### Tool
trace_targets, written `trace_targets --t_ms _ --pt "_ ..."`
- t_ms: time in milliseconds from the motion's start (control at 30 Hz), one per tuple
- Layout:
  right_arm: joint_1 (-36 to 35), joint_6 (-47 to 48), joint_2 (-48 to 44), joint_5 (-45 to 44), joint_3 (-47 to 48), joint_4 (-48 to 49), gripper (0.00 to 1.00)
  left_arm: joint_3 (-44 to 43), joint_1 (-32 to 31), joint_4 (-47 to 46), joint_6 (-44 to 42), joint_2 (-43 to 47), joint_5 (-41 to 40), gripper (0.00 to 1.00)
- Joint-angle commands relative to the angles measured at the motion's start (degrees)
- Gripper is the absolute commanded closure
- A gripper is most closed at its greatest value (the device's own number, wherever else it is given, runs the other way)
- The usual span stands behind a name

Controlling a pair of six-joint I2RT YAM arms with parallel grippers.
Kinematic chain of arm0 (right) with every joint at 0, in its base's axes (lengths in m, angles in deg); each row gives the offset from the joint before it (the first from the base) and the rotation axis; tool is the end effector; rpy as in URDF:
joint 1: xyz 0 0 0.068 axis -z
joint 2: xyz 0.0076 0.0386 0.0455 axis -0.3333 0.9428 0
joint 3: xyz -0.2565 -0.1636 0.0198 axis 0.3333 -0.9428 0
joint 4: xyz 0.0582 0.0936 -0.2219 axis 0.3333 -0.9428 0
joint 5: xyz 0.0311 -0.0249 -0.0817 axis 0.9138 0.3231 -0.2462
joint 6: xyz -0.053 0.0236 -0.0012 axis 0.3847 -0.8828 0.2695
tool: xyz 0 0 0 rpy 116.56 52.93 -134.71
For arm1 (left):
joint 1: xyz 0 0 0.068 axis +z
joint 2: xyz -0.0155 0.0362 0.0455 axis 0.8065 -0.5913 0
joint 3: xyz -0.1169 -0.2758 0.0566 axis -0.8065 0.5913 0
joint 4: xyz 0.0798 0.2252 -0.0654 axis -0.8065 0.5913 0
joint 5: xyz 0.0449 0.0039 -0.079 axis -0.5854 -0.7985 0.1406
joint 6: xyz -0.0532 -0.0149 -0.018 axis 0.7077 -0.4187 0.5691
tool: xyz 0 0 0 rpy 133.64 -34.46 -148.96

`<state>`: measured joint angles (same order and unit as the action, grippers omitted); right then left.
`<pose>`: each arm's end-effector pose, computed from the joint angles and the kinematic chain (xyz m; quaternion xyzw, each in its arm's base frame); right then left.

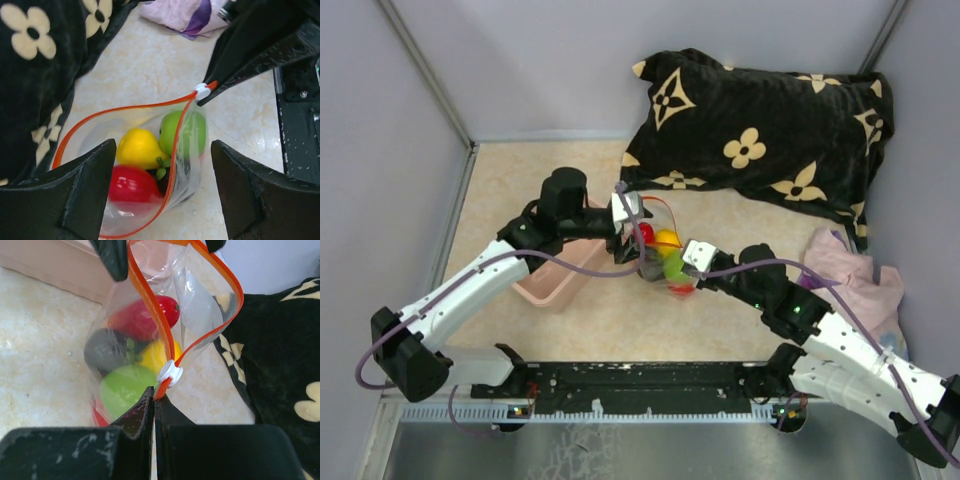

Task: Place the food in the zip-top bag and seal the zipper
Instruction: Zip the zipper food storage bag at the center of the board.

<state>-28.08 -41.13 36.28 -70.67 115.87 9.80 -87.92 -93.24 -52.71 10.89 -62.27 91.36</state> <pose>0.0915 0.1037 0.3197 -0.5075 0.6087 0.1166 0.5986 0.1929 -0.1910 0.4017 0.5555 0.5720 -0.3326 0.5037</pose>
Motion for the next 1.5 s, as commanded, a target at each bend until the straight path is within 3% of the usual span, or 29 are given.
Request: trace_targets --t_ms 0,200,500,933,1233,1467 --pt "0.35 1.75 -0.29 1.05 3.81 0.68 1.0 1.84 -1.58 -4.86 -17.54 0.03 8.26 0.18" --pt "0.35 2.16 0.11 2.56 3.84 0.3 1.0 -2.66 -3.06 -0.69 -26.26 -5.28 15.28 0.21" --pt "0.35 2.78 1.17 3.15 4.74 -0.14 1.0 -11.46 -6.72 10.36 -34.79 -13.07 17.02 0.25" --pt "0.33 3.51 1.56 2.47 4.31 0.82 1.0 -12.48 -8.59 14.17 -35.1 -15.86 16.3 0.57" --pt "0.55 3.9 1.32 1.95 4.22 -0.18 1.0 -13.54 -8.52 16.31 -35.53 -15.81 14.27 0.86" --pt "1.47 3.94 -0.16 2.65 4.25 -2.0 1.0 -13.25 -8.37 18.3 -35.66 -14.72 8.44 0.86"
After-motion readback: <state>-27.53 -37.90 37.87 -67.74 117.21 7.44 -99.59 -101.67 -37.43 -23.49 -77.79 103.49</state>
